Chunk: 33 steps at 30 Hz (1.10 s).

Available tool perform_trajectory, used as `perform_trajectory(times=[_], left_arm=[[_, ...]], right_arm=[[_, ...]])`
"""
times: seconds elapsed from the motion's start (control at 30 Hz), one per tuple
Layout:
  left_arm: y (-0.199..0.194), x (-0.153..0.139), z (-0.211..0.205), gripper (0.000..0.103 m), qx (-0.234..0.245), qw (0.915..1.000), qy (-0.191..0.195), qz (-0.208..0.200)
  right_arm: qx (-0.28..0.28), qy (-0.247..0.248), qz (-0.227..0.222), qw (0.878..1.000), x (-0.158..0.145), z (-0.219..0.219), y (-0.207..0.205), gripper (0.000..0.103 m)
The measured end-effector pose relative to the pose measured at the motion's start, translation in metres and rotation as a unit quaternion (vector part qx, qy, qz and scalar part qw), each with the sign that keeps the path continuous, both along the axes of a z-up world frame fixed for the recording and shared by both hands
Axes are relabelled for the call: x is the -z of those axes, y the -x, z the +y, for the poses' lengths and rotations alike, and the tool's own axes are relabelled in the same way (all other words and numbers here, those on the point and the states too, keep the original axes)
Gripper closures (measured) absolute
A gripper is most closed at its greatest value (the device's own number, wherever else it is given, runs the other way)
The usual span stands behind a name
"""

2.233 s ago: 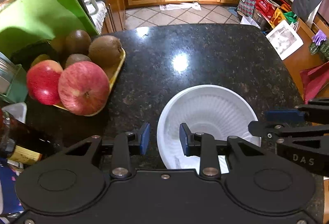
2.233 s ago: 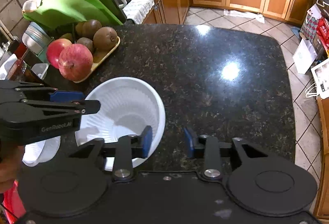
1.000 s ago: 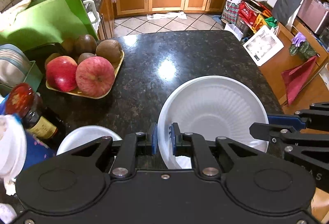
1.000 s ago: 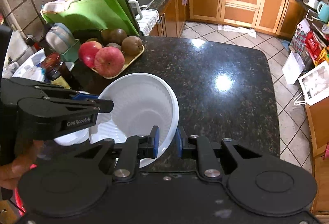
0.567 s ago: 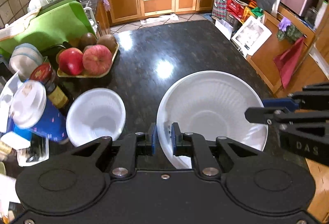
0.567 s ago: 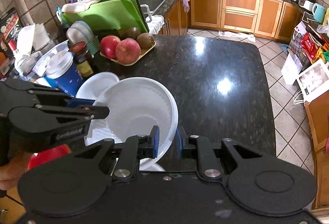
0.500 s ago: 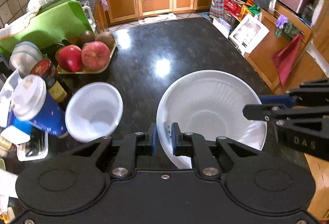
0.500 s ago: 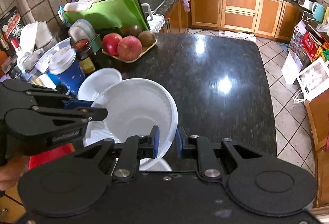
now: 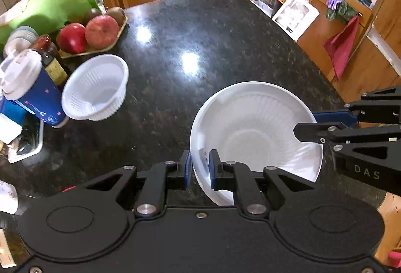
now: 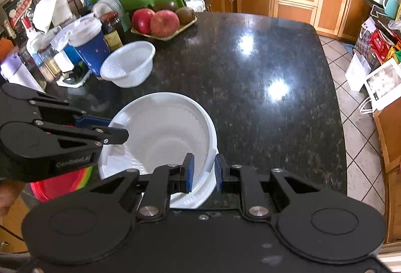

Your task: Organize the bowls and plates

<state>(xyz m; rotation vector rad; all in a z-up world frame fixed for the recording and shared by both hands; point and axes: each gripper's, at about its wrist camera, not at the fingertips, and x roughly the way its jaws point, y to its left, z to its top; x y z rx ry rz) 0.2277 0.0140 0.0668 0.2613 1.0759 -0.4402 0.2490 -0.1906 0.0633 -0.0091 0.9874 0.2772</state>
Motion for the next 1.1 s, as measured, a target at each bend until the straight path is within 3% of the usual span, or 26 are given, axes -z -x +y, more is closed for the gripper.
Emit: perform_trajectory(times=[0.23,0.3,0.47,0.7,0.8,0.87,0.93,1.1], left_arm=[[0.005,0.013,-0.001,0.082,0.006,0.9999,-0.005,0.012],[0.008,0.014,-0.001,0.073,0.003,1.0000,-0.007,0.002],[0.008,0.017,0.003,0.062,0.003,1.0000,0.000,0.004],[0.007,0.013,0.010,0.061,-0.014,0.9999,0.006,-0.008],[0.006,0.007,0.016,0.061,-0.024,0.9995,0.012,-0.015],[0.004,0.003,0.022,0.061,-0.035,0.9990,0.017,-0.023],[0.002,-0.003,0.031,0.055,-0.051,0.9979,0.020,-0.036],[-0.002,-0.017,0.056,0.050,-0.099,0.9922,0.032,-0.068]], right_arm=[[-0.003,-0.009,0.023,1.000,0.015,-0.006,-0.001,0.083],[-0.004,-0.007,0.020,1.000,0.017,-0.008,0.001,0.082],[0.001,-0.001,0.008,1.000,0.017,-0.010,0.000,0.070],[0.005,-0.005,0.002,1.000,0.014,-0.014,-0.004,0.062],[0.009,-0.010,-0.018,1.000,0.008,-0.014,-0.003,0.057],[0.015,-0.015,-0.035,0.999,0.003,-0.014,-0.001,0.047],[0.030,-0.020,-0.060,0.998,-0.004,-0.014,0.002,0.042],[0.024,-0.017,-0.122,0.992,-0.023,-0.003,0.005,0.040]])
